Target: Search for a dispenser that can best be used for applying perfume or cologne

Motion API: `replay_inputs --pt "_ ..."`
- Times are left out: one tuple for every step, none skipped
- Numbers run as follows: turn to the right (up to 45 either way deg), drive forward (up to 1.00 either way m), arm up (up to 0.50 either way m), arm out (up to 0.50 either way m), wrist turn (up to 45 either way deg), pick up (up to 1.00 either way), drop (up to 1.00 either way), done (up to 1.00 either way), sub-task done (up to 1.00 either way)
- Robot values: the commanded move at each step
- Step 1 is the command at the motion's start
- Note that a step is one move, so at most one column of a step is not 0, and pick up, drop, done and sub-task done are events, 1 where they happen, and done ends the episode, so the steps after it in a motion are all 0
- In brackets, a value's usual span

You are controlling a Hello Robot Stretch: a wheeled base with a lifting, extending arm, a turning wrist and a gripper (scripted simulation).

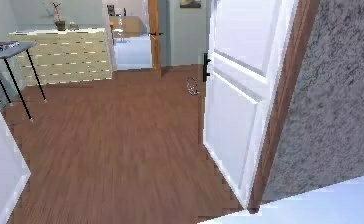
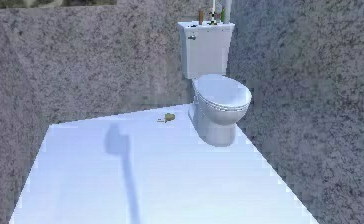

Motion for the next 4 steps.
replay_inputs --pt "-12.0 0.00 0.00 0.00 0.0 0.00 0.00 0.00 0.00" --pt "0.0 1.00 0.00 0.00 0.0 0.00 0.00 0.00 0.00" --pt "0.0 1.00 0.00 0.00 0.0 0.00 0.00 0.00 0.00" --pt "0.0 1.00 0.00 0.00 0.0 0.00 0.00 0.00 0.00"
